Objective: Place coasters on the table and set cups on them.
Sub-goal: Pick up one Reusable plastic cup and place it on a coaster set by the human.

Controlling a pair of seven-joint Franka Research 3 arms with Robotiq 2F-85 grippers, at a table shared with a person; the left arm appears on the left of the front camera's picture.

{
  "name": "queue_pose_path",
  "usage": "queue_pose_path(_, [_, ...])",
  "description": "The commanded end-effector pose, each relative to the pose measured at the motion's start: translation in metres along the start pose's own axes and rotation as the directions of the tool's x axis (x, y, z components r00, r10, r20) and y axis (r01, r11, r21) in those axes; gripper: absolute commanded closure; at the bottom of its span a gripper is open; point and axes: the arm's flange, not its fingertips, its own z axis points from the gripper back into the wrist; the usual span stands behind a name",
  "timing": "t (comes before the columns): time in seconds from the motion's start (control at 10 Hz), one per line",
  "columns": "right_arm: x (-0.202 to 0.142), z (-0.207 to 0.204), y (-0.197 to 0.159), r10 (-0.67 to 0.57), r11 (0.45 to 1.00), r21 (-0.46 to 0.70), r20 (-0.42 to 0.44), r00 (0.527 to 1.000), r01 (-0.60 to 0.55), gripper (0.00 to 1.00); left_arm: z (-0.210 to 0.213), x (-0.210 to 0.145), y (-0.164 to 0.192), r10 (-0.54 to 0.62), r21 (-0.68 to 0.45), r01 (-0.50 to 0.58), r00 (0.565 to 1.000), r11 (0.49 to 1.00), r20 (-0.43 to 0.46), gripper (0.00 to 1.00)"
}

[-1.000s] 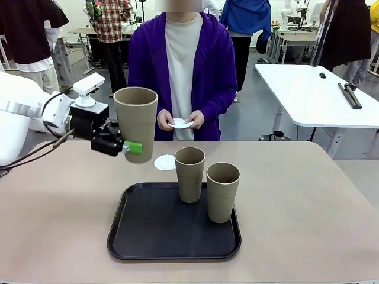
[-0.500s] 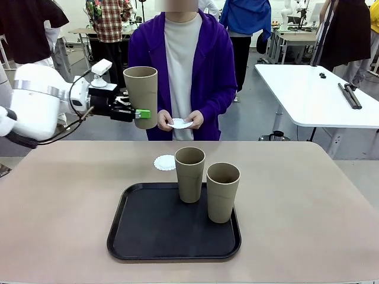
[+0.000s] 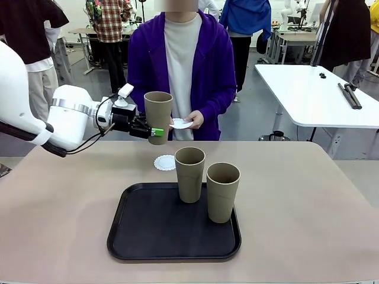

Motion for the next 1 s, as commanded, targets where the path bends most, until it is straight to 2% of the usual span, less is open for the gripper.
queue_pose_path(0.0, [0.0, 0.0, 0.0, 0.001, 1.0, 0.012, 0.002, 1.0, -0.001, 0.0, -0.001, -0.005, 0.016, 0.029, -0.041, -0.029, 0.999, 0.999, 0.014, 0.18])
queue_pose_path(0.3, [0.0, 0.0, 0.0, 0.001, 1.0, 0.012, 0.002, 1.0, -0.001, 0.0, -0.001, -0.017, 0.021, 0.03, -0.079, -0.025, 0.997, 0.997, 0.068, 0.18])
queue_pose_path(0.4, [0.0, 0.0, 0.0, 0.001, 1.0, 0.012, 0.002, 1.0, -0.001, 0.0, -0.004, -0.021, 0.01, 0.025, -0.038, -0.023, 0.999, 0.999, 0.034, 0.18])
queue_pose_path(0.9, [0.0, 0.0, 0.0, 0.001, 1.0, 0.012, 0.002, 1.0, -0.001, 0.0, -0.004, -0.021, 0.01, 0.025, -0.038, -0.023, 0.999, 0.999, 0.034, 0.18])
